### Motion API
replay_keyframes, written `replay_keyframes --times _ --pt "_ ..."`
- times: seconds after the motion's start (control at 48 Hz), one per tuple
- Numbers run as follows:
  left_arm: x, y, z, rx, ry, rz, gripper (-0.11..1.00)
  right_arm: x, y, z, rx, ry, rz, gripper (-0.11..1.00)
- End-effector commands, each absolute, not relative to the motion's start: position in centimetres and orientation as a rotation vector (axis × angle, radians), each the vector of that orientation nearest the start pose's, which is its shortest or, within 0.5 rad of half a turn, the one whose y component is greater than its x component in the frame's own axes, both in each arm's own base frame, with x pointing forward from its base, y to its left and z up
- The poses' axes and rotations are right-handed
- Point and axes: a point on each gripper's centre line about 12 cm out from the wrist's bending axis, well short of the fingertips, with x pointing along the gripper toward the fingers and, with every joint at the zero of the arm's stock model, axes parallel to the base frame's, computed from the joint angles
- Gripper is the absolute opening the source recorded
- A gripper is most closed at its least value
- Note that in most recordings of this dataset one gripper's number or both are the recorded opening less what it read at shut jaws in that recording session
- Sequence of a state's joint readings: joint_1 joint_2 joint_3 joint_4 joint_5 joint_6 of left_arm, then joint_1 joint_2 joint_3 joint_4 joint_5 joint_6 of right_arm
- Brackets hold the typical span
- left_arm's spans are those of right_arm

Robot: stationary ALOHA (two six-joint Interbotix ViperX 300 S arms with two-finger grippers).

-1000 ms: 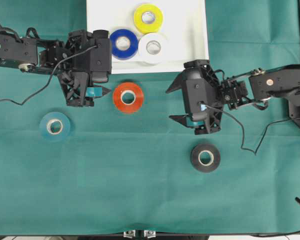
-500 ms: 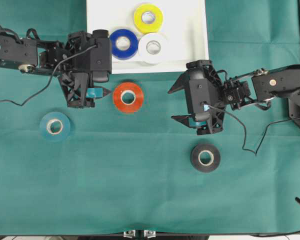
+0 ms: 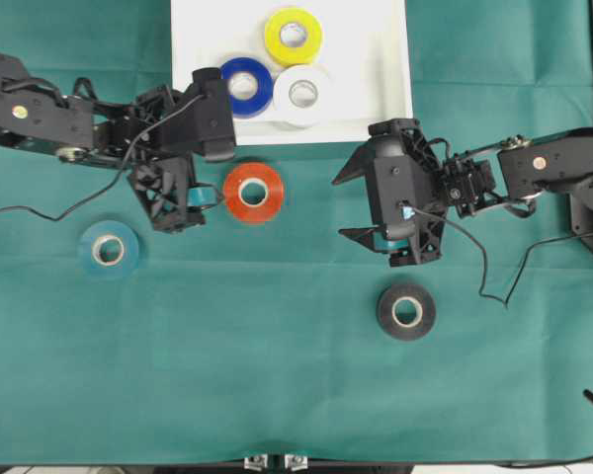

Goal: Put the tape alternately from left to right into the white case.
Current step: 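Lower the left gripper onto the red tape roll and grasp it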

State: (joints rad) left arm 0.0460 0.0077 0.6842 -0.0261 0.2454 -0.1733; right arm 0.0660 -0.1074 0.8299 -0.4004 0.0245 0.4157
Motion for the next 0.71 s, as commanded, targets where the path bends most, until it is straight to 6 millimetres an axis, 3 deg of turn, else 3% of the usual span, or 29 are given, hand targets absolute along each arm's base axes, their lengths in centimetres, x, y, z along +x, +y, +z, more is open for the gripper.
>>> replay_keyframes --times 0.0,0.312,0.687 --pt "37.2 1.1 14.9 -0.259 0.900 0.142 0.91 33.9 2.3 16.3 -0.008 0.711 0.053 0.85" --pt "38.3 1.4 13.4 -0.450 1.000 0.265 0.91 33.8 2.3 16.2 -0.008 0.715 0.052 0.85" --pt "40.1 1.8 13.1 -0.497 1.014 0.302 0.91 33.5 2.2 15.8 -0.008 0.729 0.050 0.85"
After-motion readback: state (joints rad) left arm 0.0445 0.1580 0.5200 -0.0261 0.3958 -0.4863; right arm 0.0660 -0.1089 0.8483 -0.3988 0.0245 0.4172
